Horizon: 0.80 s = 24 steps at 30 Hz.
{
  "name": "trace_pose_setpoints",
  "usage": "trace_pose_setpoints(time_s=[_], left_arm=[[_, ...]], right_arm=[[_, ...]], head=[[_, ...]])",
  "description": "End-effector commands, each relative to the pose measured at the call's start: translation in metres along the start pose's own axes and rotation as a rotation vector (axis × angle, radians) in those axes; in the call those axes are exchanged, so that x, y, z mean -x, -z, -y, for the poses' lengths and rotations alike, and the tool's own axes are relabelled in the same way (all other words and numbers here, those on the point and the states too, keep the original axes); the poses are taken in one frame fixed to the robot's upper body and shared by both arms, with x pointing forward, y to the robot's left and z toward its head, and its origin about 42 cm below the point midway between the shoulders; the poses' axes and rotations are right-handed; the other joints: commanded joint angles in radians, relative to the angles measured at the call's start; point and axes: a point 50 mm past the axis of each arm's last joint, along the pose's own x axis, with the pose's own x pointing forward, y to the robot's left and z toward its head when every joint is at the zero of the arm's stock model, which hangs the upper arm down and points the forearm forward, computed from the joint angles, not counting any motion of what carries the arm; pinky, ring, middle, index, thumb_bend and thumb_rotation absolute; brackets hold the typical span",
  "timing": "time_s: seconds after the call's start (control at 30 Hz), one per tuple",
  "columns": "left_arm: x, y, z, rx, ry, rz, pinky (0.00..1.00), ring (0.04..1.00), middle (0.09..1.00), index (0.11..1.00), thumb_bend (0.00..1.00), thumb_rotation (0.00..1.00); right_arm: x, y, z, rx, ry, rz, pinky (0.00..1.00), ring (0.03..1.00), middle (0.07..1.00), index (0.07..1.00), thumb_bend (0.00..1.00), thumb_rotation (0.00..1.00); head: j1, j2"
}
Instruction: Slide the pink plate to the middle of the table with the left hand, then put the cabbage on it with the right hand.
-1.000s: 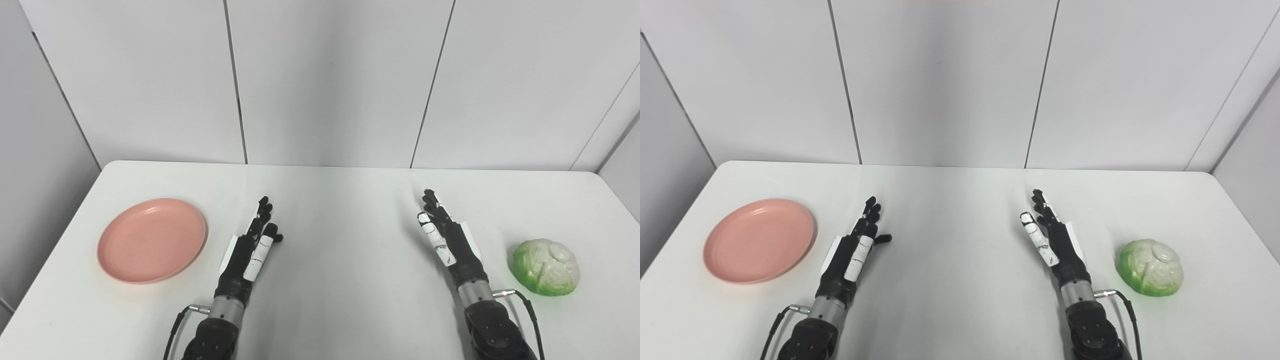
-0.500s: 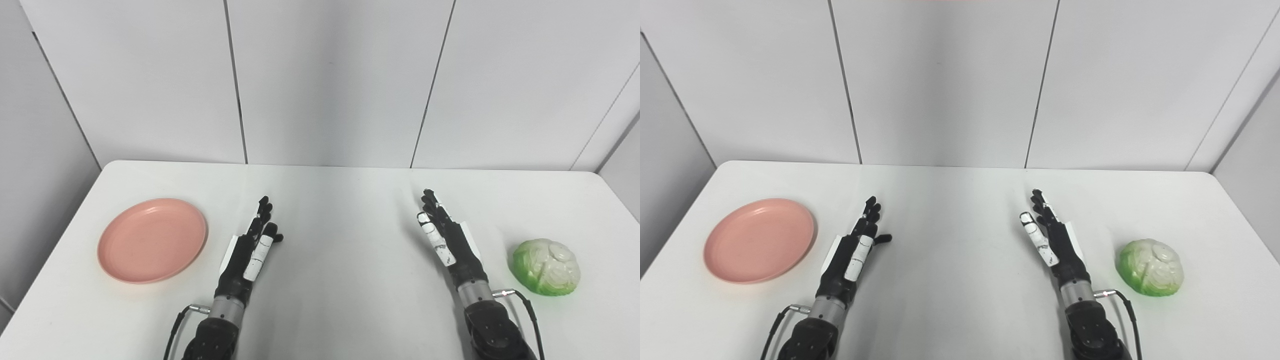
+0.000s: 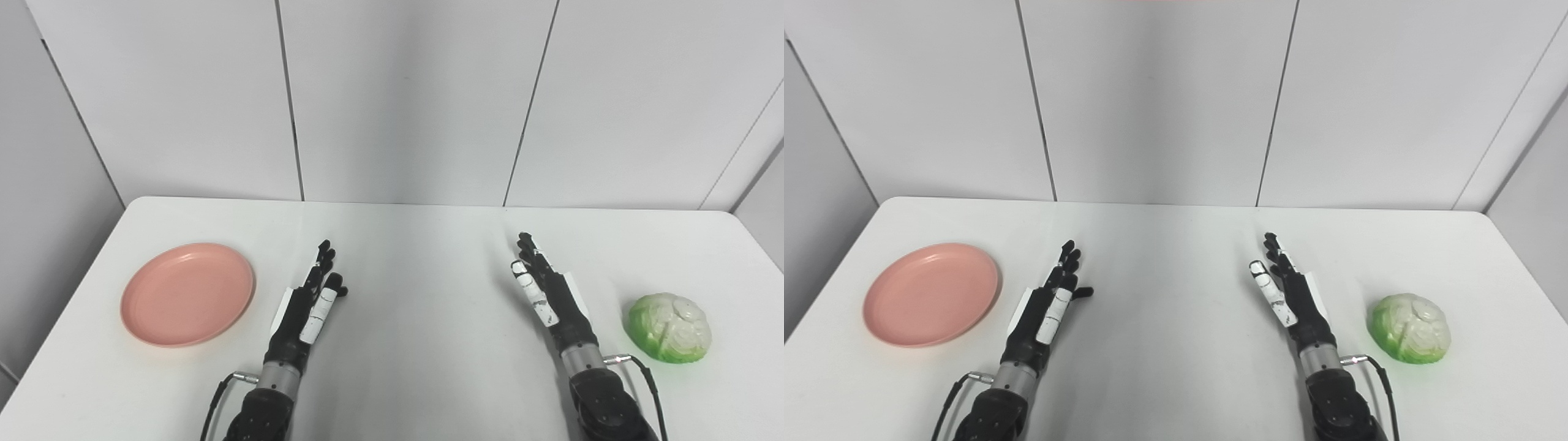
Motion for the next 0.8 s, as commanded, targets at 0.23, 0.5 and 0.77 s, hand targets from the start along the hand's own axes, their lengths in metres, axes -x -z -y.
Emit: trace_pose_setpoints(time_s=[0.23,0.5,0.77], left_arm=[[-0.007,0.009,0.017,-0.034,-0.001,-0.043,0.99,0.989,0.985,0.998,0.8,1.0],[-0.017,0.017,0.029,-0.027,-0.007,-0.034,0.99,0.99,0.99,1.0,0.86,1.0],[-0.023,0.018,0.038,-0.072,0.002,-0.017,0.98,0.99,0.991,1.0,0.87,1.0]], right_arm=[[-0.003,-0.003,0.015,-0.027,-0.031,0.014,0.95,0.957,0.956,0.954,0.77,1.0],[-0.007,-0.001,0.023,-0.063,-0.04,0.017,0.99,0.976,0.974,0.972,0.7,1.0],[-0.006,-0.002,0.033,-0.055,-0.036,0.04,0.98,0.961,0.961,0.965,0.7,1.0]], head=[[0.119,-0.013],[0.213,-0.024],[0.271,-0.029]])
